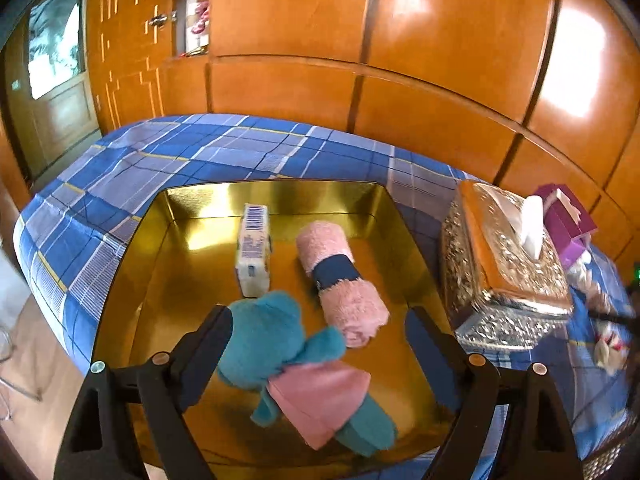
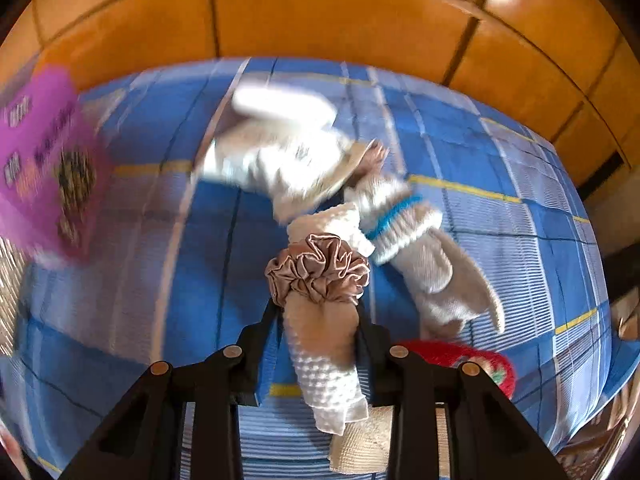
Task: Organize soft objects
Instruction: 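Grasp the white glove with brown scrunchie using the right gripper and drop it in the tray, then move both tools back toward the remaining items on the bed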
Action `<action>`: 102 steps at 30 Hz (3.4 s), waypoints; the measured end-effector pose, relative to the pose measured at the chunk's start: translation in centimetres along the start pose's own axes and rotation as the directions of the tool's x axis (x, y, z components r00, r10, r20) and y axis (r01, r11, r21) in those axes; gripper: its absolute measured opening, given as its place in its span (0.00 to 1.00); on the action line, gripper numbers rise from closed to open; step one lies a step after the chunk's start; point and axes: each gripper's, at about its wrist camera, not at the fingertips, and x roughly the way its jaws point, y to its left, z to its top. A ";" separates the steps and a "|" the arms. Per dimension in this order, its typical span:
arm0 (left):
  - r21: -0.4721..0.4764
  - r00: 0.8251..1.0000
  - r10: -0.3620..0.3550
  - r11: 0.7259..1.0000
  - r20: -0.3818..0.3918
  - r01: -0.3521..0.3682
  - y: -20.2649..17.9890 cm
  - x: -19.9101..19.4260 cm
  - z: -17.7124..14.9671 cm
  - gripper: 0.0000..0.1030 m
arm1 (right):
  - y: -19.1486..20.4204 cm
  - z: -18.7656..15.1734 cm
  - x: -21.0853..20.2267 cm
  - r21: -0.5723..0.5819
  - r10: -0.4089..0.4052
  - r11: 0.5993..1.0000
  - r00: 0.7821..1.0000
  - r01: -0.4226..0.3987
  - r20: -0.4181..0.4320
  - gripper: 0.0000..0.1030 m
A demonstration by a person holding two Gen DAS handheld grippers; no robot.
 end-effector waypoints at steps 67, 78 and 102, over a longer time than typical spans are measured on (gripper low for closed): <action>-0.070 0.991 0.075 0.995 0.115 -0.068 4.0 -4.3 -1.1 0.89 | 30.2 -5.4 -15.9 -0.486 0.596 0.746 0.783 -0.456 0.179 0.60; -0.047 0.993 0.043 0.998 0.108 -0.038 2.8 -4.4 -1.3 0.89 | 20.2 -4.3 -16.7 -0.352 0.506 0.847 0.806 -0.397 0.308 0.60; 0.208 0.990 -0.130 0.971 0.060 0.115 -5.8 -5.6 -2.8 0.89 | -1.6 -3.0 -10.6 0.153 0.118 0.971 0.928 -0.182 0.355 0.60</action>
